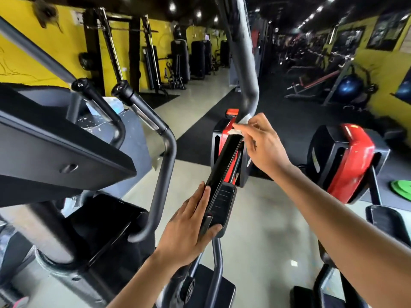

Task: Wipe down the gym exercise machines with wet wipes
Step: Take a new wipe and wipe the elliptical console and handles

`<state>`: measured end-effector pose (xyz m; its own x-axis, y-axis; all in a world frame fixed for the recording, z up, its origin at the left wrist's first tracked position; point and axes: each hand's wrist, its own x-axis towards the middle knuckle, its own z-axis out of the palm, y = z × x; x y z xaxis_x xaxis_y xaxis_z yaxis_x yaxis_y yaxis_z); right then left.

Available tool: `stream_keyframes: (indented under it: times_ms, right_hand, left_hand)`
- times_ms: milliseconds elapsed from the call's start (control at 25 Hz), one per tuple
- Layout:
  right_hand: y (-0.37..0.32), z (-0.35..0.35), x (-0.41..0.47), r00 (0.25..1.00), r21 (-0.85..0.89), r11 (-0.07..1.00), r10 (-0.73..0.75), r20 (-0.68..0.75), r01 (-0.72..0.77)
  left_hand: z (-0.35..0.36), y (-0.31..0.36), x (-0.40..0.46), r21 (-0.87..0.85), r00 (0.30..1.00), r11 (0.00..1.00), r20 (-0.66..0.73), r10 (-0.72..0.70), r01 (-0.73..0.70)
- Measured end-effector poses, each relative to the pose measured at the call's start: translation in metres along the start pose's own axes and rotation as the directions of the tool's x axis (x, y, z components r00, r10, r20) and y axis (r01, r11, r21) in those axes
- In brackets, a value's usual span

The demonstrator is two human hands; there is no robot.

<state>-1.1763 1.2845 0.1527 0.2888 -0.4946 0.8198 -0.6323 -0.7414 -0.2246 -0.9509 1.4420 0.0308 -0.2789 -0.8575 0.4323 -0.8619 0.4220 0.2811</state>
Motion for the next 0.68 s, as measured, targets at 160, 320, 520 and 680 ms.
stream_keyframes:
  times_ms: [160, 320, 520, 680]
  right_hand:
    - [-0.013, 0.012, -0.011, 0.999, -0.030, 0.998, -0.052, -0.016, 0.052]
    - [-0.042, 0.015, -0.047, 0.924, -0.122, 0.957, -0.215, 0.317, 0.264]
    - [-0.044, -0.011, 0.000, 0.789, -0.345, 0.788, -0.268, 0.553, 0.510]
    - [-0.042, -0.031, 0.081, 0.759, -0.565, 0.624, -0.072, 0.647, 0.541]
  left_hand:
    - [-0.008, -0.006, 0.013, 0.051, 0.993, 0.992, -0.015, 0.116, -0.115]
    - [-0.007, -0.001, 0.042, 0.033, 0.978, 0.982, -0.092, 0.186, -0.184]
    - [0.004, -0.005, 0.024, -0.028, 0.952, 0.972, -0.208, 0.224, -0.235]
    - [0.008, -0.005, 0.000, -0.045, 0.967, 0.985, -0.203, 0.156, -0.168]
